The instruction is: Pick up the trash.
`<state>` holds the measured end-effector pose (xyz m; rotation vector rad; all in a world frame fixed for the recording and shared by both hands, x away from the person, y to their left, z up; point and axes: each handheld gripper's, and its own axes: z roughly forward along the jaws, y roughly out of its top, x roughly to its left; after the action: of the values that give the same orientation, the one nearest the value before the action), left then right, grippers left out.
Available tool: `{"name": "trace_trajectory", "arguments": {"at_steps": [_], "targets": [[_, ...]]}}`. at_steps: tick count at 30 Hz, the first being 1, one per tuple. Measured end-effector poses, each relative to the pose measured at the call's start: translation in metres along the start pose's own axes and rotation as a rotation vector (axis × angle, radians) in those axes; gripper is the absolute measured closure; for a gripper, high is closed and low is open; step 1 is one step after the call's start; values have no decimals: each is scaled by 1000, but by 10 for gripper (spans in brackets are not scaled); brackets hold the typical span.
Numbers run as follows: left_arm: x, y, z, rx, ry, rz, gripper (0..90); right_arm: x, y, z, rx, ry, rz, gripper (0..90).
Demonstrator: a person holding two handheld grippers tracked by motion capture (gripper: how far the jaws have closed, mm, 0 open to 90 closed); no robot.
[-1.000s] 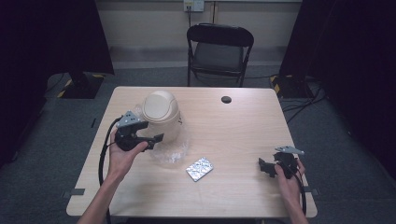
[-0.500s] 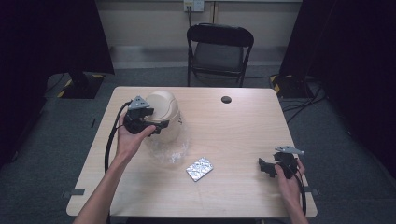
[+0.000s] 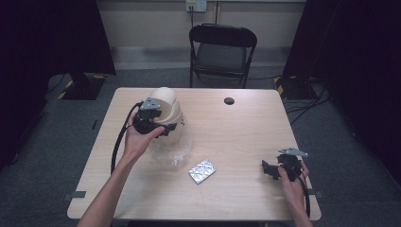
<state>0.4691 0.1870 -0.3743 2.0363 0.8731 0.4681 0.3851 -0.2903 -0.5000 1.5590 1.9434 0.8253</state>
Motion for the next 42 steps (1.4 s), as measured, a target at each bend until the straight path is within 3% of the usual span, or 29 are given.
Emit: {"name": "trace_trajectory", "arguments": {"at_steps": [5, 7, 12, 15, 20, 32, 36, 38, 42], "targets": [[3, -1, 10, 32, -4, -9, 161, 0, 0, 0, 0, 0, 0, 82], [3, 0, 12, 14, -19, -31, 160, 0, 0, 0, 0, 0, 0, 82], [0, -1, 24, 41, -20, -11, 164, 0, 0, 0, 0, 0, 0, 82], [-1, 0, 26, 18, 3, -10, 200, 0, 0, 0, 0, 0, 0, 82], [-1, 3, 26, 7, -8, -12, 208, 0, 0, 0, 0, 0, 0, 82], [-8, -9, -6, -60, 14, 1, 207, 0, 0, 0, 0, 0, 0, 82], [-10, -11, -23, -89, -11, -19, 208, 0, 0, 0, 0, 0, 0, 82], [-16, -12, -31, -107, -11, -9, 208, 0, 0, 0, 0, 1, -2, 81], [-35, -20, -40, -118, -63, 6, 207, 0, 0, 0, 0, 1, -2, 80]]}}
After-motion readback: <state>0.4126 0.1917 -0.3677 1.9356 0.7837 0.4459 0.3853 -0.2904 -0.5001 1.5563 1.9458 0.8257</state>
